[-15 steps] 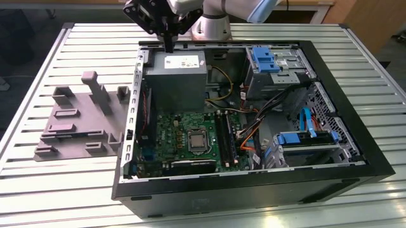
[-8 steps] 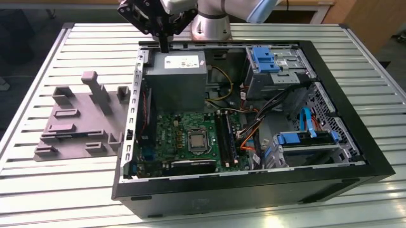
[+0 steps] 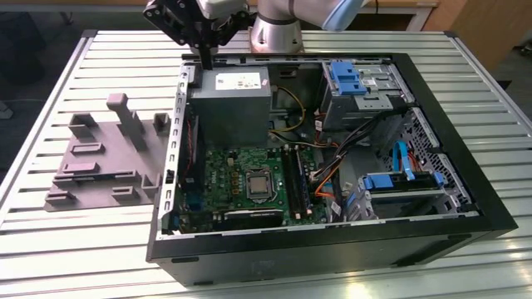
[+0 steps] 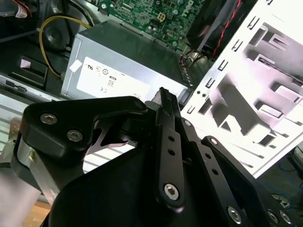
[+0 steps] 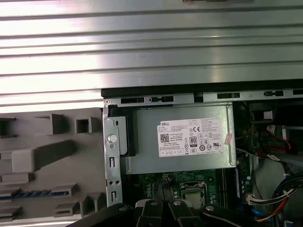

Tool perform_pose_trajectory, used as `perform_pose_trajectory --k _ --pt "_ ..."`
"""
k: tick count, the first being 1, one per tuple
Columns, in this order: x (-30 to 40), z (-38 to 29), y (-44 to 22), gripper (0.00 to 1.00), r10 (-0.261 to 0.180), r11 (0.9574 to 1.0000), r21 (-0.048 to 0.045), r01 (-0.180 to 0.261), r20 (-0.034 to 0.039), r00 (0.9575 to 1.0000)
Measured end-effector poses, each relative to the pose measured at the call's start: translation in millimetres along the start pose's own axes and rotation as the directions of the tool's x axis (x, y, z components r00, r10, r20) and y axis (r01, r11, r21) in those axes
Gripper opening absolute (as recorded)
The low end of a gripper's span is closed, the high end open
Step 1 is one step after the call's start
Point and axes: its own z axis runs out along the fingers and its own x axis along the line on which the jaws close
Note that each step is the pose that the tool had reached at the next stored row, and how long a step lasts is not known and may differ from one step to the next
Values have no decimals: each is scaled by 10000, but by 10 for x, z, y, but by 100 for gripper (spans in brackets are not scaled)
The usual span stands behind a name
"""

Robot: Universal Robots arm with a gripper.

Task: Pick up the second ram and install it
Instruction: 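Reach for the second ram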

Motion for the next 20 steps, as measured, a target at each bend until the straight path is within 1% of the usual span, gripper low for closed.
perform_pose_trajectory --k 20 --pt "342 -5 -26 11 -1 10000 0 1 0 10000"
